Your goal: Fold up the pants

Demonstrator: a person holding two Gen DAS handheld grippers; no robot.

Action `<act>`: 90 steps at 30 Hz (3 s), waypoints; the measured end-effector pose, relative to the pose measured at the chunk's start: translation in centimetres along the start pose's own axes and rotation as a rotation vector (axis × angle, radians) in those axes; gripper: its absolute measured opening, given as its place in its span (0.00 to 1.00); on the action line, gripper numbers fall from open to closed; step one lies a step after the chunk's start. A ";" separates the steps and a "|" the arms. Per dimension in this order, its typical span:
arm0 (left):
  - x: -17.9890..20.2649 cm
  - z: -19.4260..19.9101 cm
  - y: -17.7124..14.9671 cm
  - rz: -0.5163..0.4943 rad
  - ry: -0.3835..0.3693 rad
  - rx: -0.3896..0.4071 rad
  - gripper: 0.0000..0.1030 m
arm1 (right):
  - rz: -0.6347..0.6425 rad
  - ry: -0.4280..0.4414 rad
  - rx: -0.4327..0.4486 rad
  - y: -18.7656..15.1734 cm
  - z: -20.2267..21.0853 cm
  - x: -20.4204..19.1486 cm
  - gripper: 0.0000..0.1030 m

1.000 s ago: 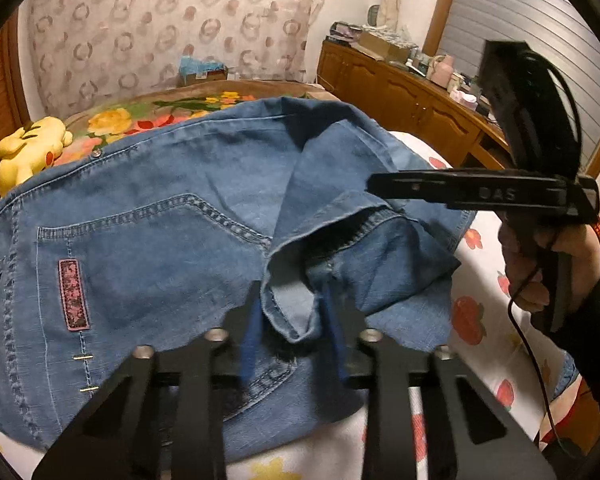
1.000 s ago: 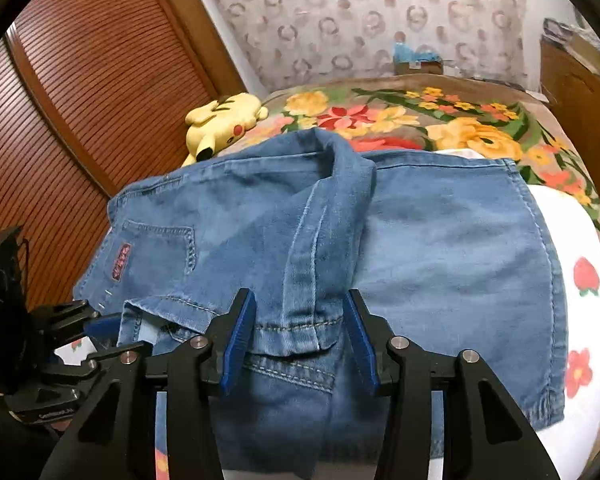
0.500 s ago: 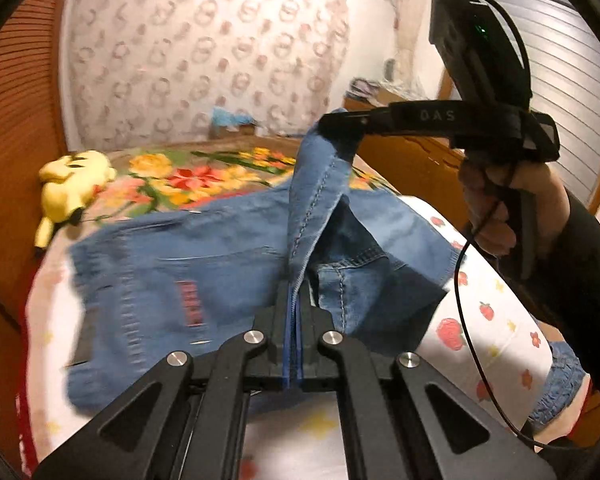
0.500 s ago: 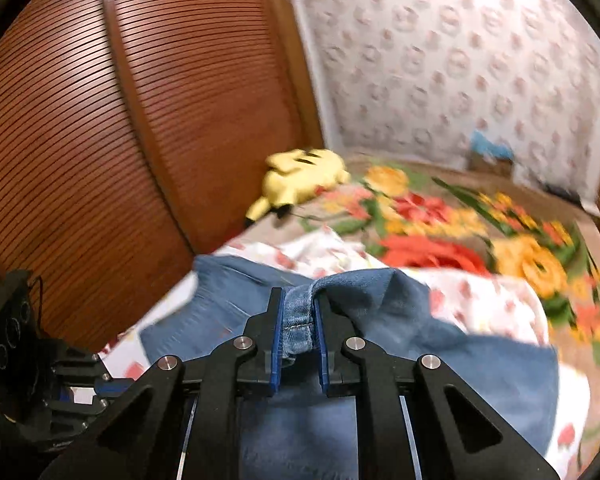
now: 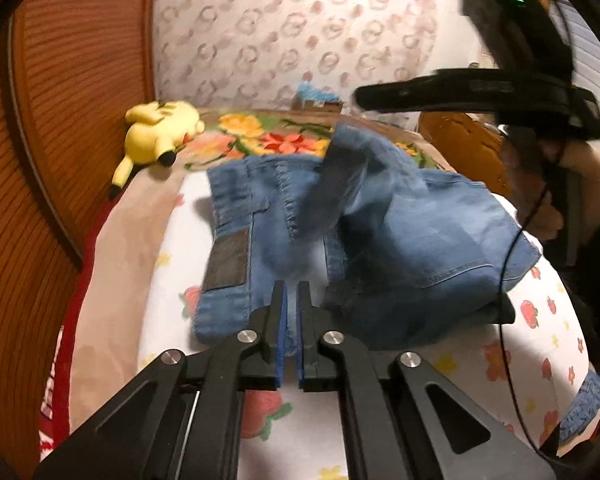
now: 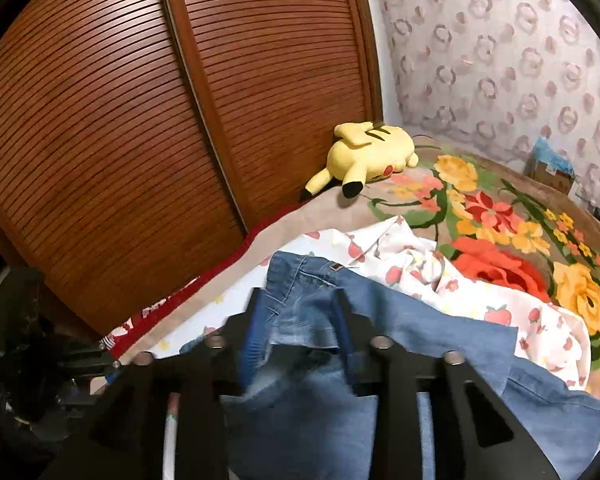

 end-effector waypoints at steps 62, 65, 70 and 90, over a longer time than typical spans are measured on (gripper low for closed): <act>5.4 -0.2 3.0 -0.054 0.002 0.064 0.67 | -0.564 -0.581 0.001 -22.7 22.5 19.5 0.49; 5.8 -0.3 3.2 -0.055 0.002 0.071 0.68 | -0.567 -0.581 0.006 -22.6 22.8 19.5 0.49; 5.4 0.1 3.3 -0.044 0.023 0.075 0.68 | -0.563 -0.519 0.006 -22.0 22.6 19.2 0.18; -1.5 6.3 0.8 0.067 0.124 0.146 0.68 | -0.096 0.009 0.157 -7.1 19.9 -6.1 0.16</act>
Point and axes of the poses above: each gripper's, at about its wrist camera, not at the fingertips, and z roughly against the way its jaws point, x to its right, y to its top, the point moved 3 cm from there along -z, roughly the way its jaws point, and after that the axes turned 10 degrees about -z, right-handed, at the moved point
